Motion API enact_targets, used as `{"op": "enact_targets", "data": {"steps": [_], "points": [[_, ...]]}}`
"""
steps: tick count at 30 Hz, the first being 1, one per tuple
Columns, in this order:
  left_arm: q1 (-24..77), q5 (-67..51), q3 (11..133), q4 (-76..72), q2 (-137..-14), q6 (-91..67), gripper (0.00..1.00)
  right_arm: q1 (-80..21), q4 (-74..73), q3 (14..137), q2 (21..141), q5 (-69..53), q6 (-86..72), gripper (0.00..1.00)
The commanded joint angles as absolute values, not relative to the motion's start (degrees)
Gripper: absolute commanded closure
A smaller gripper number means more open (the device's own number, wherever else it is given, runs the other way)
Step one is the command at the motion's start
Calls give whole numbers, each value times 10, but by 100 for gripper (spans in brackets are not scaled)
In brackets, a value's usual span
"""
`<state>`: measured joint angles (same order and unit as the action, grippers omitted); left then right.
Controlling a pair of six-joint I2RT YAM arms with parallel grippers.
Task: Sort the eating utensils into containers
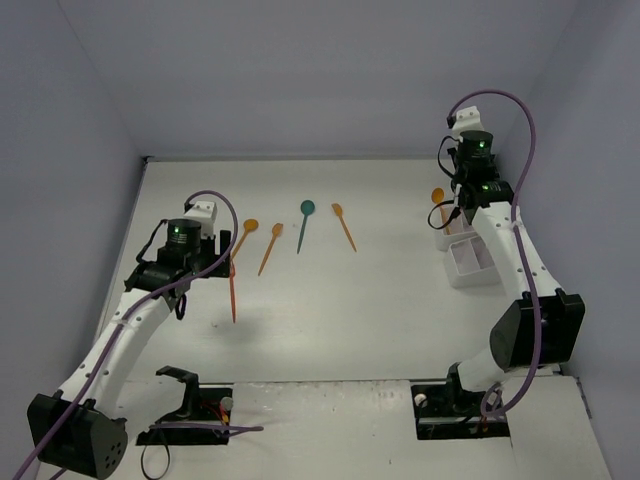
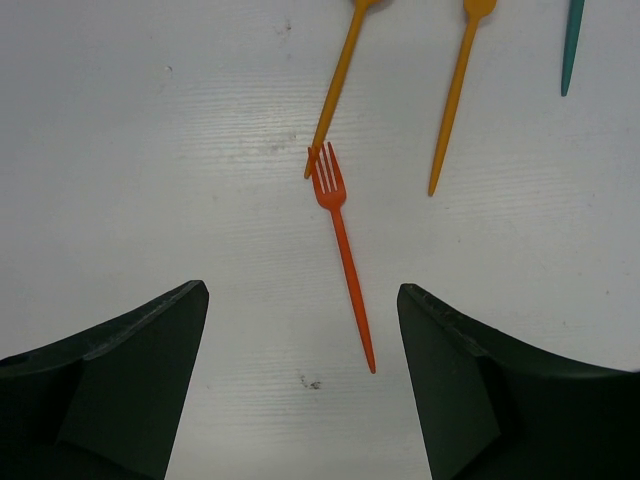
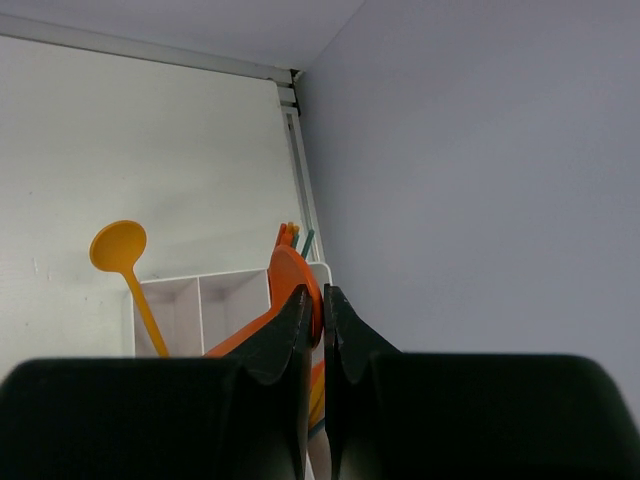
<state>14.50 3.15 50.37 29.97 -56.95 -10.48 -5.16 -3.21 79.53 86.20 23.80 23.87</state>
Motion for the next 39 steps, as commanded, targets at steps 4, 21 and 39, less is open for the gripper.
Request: {"op": "enact_targets", "data": {"steps": [4, 21, 39], "points": [[144, 53, 514, 257, -559, -91, 26, -41, 54, 794, 898, 214, 276, 100], [144, 59, 512, 254, -560, -86, 26, -40, 83, 732, 940, 170, 271, 100], [144, 62, 511, 254, -561, -83, 26, -40, 83, 705, 982, 153, 254, 88]]}}
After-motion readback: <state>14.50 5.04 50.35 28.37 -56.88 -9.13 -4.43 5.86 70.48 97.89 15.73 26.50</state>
